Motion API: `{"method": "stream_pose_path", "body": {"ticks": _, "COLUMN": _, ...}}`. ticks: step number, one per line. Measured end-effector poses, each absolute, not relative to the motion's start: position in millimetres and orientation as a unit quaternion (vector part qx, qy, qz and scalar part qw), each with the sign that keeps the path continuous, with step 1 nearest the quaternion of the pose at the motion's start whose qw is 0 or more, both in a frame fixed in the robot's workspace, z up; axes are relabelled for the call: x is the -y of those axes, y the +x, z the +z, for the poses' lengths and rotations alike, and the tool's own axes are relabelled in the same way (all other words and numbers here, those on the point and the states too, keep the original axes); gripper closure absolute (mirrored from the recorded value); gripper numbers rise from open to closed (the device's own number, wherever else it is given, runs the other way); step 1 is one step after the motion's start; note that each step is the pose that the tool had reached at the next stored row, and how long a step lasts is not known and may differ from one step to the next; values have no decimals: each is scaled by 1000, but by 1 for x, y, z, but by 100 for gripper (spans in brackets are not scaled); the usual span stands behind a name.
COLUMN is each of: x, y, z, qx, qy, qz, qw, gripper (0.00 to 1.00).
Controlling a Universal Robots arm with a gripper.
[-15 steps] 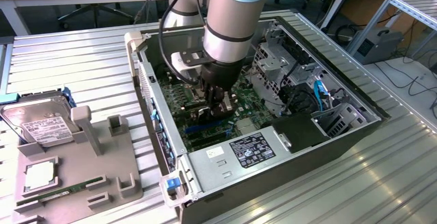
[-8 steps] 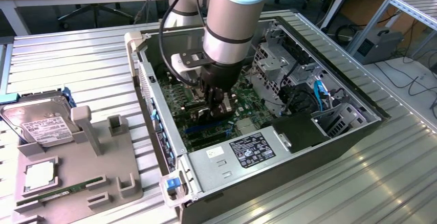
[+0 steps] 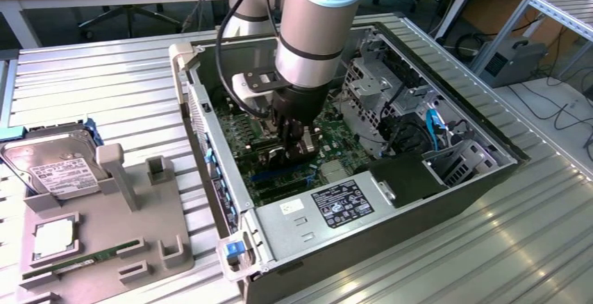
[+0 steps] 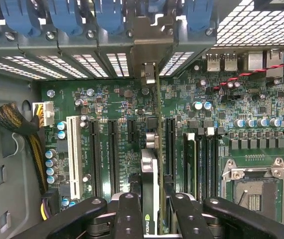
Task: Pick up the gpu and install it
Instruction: 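Insert the gpu into the slot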
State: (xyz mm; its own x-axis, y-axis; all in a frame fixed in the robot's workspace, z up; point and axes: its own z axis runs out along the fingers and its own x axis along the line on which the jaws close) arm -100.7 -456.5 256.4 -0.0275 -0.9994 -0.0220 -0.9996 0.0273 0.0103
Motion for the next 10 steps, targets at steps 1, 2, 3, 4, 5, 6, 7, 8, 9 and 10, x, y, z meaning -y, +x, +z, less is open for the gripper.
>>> {"method": "stream_pose_path", "body": {"ticks": 1, "x": 457, "y": -101, "z": 256, "qx": -717, "qy": -697, "qz": 11, "qw": 4, "gripper": 73}}
{"method": "stream_pose_path", "body": {"ticks": 2, "x": 457, "y": -101, "z": 256, "qx": -717, "qy": -697, "qz": 11, "qw": 4, "gripper": 73}}
{"method": "stream_pose_path", "body": {"ticks": 3, "x": 457, "y": -101, "z": 256, "qx": -717, "qy": -697, "qz": 11, "qw": 4, "gripper": 73}}
{"method": "stream_pose_path", "body": {"ticks": 4, "x": 457, "y": -101, "z": 256, "qx": -717, "qy": -697, "qz": 11, "qw": 4, "gripper": 73}}
{"method": "stream_pose_path", "body": {"ticks": 5, "x": 457, "y": -101, "z": 256, "qx": -717, "qy": -697, "qz": 11, "qw": 4, "gripper": 73}}
{"method": "stream_pose_path", "body": {"ticks": 6, "x": 457, "y": -101, "z": 256, "qx": -717, "qy": -697, "qz": 11, "qw": 4, "gripper": 73}}
{"method": "stream_pose_path", "body": {"ticks": 7, "x": 457, "y": -101, "z": 256, "qx": -717, "qy": -697, "qz": 11, "qw": 4, "gripper": 73}}
{"method": "stream_pose_path", "body": {"ticks": 8, "x": 457, "y": -101, "z": 256, "qx": -717, "qy": -697, "qz": 11, "qw": 4, "gripper": 73}}
{"method": "stream_pose_path", "body": {"ticks": 9, "x": 456, "y": -101, "z": 255, "qx": -717, "qy": -697, "qz": 11, "qw": 5, "gripper": 73}}
{"method": "stream_pose_path", "body": {"ticks": 10, "x": 457, "y": -101, "z": 255, "qx": -717, "qy": -697, "qz": 11, "qw": 4, "gripper": 73}}
